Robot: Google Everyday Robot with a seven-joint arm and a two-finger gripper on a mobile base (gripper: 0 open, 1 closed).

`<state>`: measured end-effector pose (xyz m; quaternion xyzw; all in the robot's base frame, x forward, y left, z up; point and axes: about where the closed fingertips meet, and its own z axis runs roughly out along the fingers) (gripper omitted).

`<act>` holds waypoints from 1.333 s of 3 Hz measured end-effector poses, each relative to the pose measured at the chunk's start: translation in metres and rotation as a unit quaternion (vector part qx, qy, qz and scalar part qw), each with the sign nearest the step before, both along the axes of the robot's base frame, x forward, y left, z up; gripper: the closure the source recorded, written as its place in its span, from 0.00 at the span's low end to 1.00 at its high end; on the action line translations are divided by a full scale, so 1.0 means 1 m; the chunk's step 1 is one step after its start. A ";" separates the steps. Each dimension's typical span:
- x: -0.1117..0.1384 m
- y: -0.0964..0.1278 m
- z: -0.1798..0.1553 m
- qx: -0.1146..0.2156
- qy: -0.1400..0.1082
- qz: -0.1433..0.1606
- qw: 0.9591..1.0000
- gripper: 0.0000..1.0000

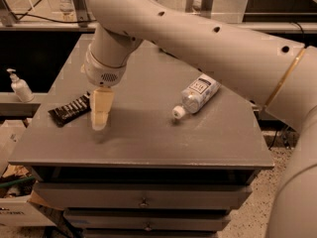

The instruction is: Move rxbar chocolate near blue plastic bottle

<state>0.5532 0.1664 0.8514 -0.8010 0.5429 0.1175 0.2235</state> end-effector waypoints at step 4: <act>0.039 0.029 -0.030 -0.010 0.033 -0.036 0.999 0.42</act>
Offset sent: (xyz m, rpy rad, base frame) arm 0.0490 0.0342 -0.0251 0.0082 0.0531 -0.0849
